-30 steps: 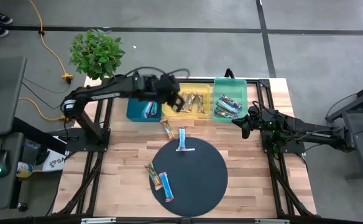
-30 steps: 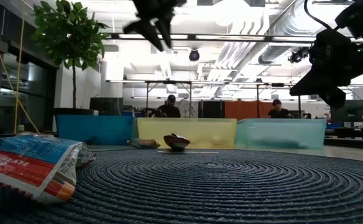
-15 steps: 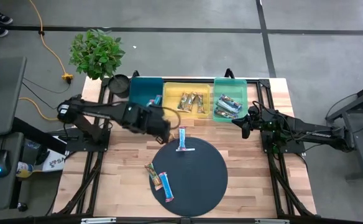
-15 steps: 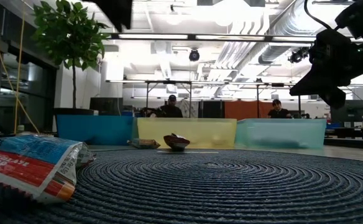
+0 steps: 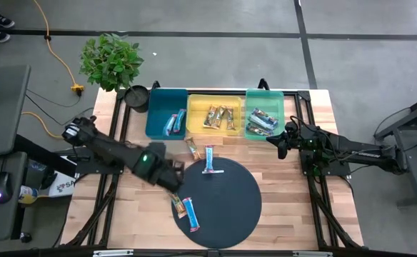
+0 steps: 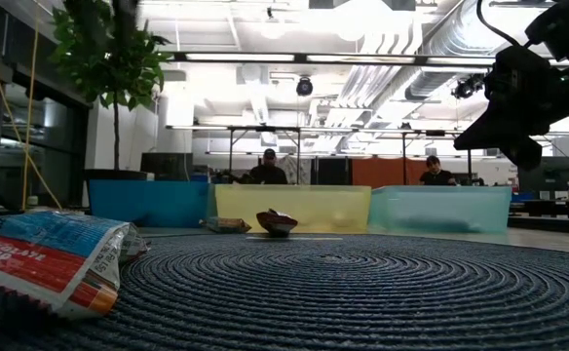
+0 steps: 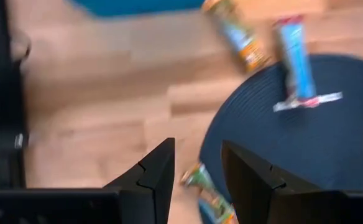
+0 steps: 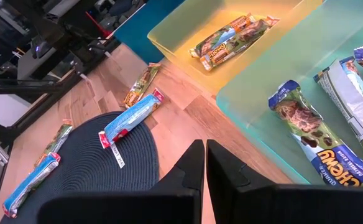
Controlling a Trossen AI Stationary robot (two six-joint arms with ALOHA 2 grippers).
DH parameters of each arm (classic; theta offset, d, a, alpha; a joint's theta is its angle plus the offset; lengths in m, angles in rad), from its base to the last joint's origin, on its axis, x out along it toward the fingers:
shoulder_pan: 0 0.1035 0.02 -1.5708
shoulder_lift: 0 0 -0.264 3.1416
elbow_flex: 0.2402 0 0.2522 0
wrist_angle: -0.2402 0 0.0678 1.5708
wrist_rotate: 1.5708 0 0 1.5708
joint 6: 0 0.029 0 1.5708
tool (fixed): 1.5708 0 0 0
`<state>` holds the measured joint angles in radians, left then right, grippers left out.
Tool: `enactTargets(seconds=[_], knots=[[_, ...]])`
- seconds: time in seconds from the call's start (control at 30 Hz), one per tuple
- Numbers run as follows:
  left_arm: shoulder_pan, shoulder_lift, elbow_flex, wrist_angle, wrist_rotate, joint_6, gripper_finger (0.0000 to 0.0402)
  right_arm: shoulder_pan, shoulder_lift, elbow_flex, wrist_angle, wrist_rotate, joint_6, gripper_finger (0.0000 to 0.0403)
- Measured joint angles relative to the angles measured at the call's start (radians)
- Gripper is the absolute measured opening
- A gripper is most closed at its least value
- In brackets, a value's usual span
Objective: Pick and place Granola Bars by type
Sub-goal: Put the orange granola bar into the yellow bin
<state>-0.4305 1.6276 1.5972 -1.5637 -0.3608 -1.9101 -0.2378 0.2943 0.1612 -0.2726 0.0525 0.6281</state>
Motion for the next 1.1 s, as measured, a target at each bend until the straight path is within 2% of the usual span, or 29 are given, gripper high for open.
enactTargets(seconds=[0.2, 0.4, 0.53, 0.63, 0.8, 0.87, 1.1], knots=[[-0.139, 0.0, -0.116, 0.107, 0.04, -0.291, 0.0127, 0.0, 0.0, 0.0, 0.0, 0.0, 0.0, 0.0], [-0.209, 0.0, -0.258, 0.393, 0.082, -0.424, 0.0127, 0.0, 0.0, 0.0, 0.0, 0.0, 0.0, 0.0], [-0.234, 0.007, -0.366, 0.589, 0.058, -0.447, 0.0127, 0.0, 0.0, 0.0, 0.0, 0.0, 0.0, 0.0], [-0.231, 0.032, -0.415, 0.625, 0.07, -0.456, 0.0127, 0.0, 0.0, 0.0, 0.0, 0.0, 0.0, 0.0], [-0.23, 0.068, -0.441, 0.638, 0.084, -0.458, 0.0127, 0.0, 0.002, 0.0, -0.001, 0.0, 0.0, 0.0], [-0.23, 0.076, -0.448, 0.693, 0.082, -0.456, 0.0127, 0.0, 0.001, 0.0, 0.0, 0.0, 0.0, 0.0], [-0.227, 0.093, -0.449, 0.819, -0.034, -0.377, 0.0127, 0.0, 0.0, 0.0, 0.0, 0.0, 0.0, 0.0]])
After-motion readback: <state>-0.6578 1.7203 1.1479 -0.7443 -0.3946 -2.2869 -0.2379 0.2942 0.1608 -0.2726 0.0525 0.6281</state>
